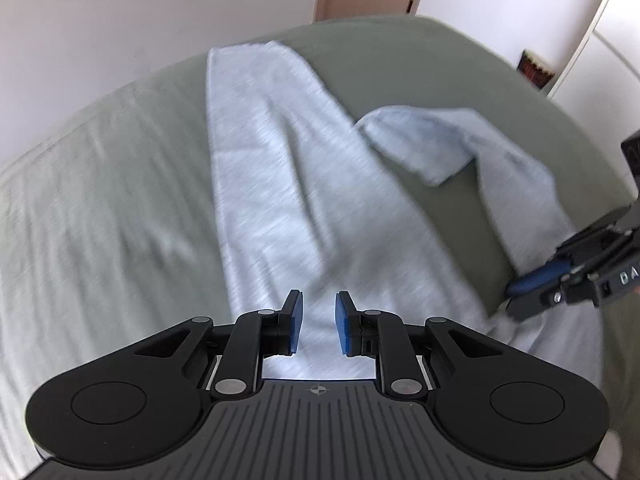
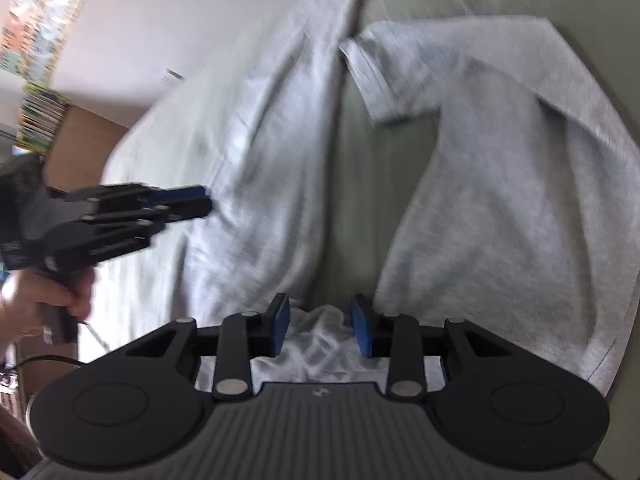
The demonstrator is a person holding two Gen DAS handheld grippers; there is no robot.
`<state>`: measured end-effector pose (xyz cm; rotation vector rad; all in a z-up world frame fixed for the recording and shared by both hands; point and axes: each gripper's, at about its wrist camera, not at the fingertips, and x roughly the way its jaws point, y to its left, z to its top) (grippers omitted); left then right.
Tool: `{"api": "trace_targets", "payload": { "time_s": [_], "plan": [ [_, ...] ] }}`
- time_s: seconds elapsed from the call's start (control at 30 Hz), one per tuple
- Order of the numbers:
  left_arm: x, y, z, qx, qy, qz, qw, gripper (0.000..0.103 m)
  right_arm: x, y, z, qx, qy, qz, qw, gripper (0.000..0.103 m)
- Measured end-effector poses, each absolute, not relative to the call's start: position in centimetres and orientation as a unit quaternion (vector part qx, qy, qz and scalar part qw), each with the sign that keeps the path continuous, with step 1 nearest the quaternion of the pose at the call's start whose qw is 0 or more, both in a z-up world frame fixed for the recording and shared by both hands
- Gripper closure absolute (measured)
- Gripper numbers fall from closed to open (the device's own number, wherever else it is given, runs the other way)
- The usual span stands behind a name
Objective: Fold clothes
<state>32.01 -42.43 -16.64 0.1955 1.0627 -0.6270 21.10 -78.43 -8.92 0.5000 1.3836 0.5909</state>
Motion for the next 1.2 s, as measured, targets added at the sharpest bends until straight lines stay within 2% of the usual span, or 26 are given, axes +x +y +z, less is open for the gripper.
{"api": "trace_targets", "payload": {
  "time_s": [0.1, 0.13, 0.37, 0.6, 0.8, 0.83, 0.87, 0.9, 1.2],
  "plan": [
    [32.9, -44.7, -16.4, 0.106, 0.484, -0.313, 0.811, 0.063, 21.9, -80.7, -6.6, 0.217, 0.583, 0.246, 0.743, 0.064],
    [33.1, -45.5, -16.3, 0.111, 0.479, -0.319, 0.810, 0.061, 22.3, -81.8, -5.8, 0.195, 0.567, 0.221, 0.769, 0.062],
    [34.0, -49.5, -17.5, 0.074, 0.491, -0.334, 0.801, 0.061, 24.2, -81.8, -3.8, -0.012, 0.510, 0.195, 0.838, 0.060],
    [33.2, -50.9, -18.4, 0.075, 0.497, -0.338, 0.796, 0.061, 28.8, -75.3, -4.5, -0.181, 0.476, 0.293, 0.810, 0.060],
    [33.0, -51.1, -18.0, 0.084, 0.491, -0.329, 0.802, 0.061, 30.9, -74.0, -7.7, -0.256, 0.487, 0.321, 0.771, 0.060],
    [33.0, -51.3, -18.0, 0.085, 0.490, -0.328, 0.803, 0.061, 30.9, -74.1, -8.3, -0.263, 0.491, 0.319, 0.767, 0.063],
    [33.0, -51.5, -17.9, 0.088, 0.489, -0.329, 0.803, 0.061, 31.2, -74.1, -8.9, -0.264, 0.498, 0.313, 0.764, 0.085],
    [33.0, -51.7, -17.8, 0.090, 0.487, -0.330, 0.804, 0.061, 31.4, -74.6, -8.9, -0.257, 0.506, 0.308, 0.763, 0.100],
    [31.7, -55.5, -14.9, 0.152, 0.443, -0.377, 0.799, 0.061, 33.2, -80.1, -6.2, -0.144, 0.530, 0.258, 0.795, 0.101]
  ]
}}
